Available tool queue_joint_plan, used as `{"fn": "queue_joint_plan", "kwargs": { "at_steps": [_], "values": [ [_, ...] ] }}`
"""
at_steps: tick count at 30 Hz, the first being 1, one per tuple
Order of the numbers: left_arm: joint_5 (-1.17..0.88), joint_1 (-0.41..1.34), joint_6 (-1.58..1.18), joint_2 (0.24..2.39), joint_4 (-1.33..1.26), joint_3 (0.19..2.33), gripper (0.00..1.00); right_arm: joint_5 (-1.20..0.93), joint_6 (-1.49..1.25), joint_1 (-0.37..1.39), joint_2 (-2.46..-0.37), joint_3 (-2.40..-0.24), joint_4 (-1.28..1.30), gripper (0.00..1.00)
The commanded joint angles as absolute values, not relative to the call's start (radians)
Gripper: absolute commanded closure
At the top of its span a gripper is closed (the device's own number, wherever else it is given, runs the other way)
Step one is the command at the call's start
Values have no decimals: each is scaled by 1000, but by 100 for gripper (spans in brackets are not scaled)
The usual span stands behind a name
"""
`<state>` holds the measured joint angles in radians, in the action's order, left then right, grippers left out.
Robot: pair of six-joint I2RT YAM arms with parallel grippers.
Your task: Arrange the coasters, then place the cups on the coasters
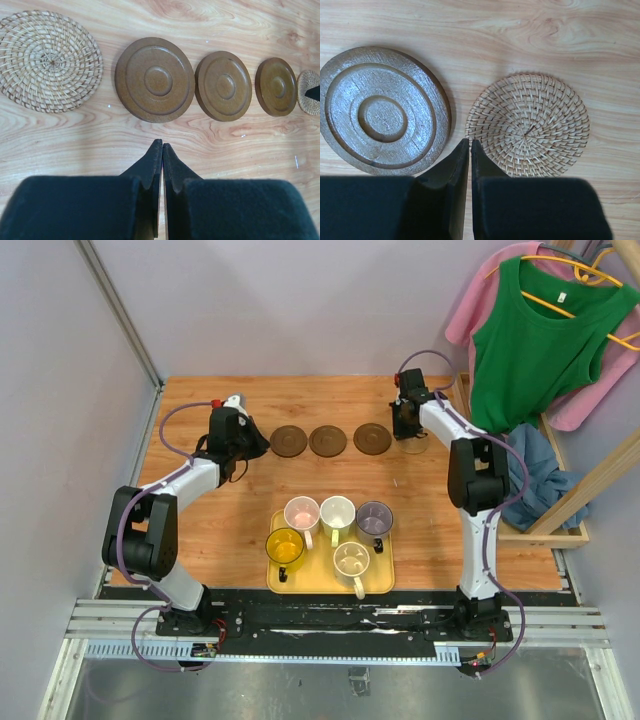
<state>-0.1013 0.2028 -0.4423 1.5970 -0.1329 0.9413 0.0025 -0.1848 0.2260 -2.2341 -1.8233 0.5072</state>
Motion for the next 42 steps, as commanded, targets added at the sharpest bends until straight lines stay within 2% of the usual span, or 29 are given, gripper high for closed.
{"fn": "queue_joint_plan", "kwargs": {
  "at_steps": [1, 20, 42],
  "values": [
    [-89, 193, -444, 1582, -161, 935, 94, 5, -171, 243, -2260, -1865, 537, 93],
    [-94, 192, -443, 1600, -167, 943, 94, 6, -154, 254, -2327, -1938, 557, 93],
    [-102, 192, -447, 1600, -165, 939, 95, 50, -137, 290, -2309, -1915, 558, 92]
  ]
}}
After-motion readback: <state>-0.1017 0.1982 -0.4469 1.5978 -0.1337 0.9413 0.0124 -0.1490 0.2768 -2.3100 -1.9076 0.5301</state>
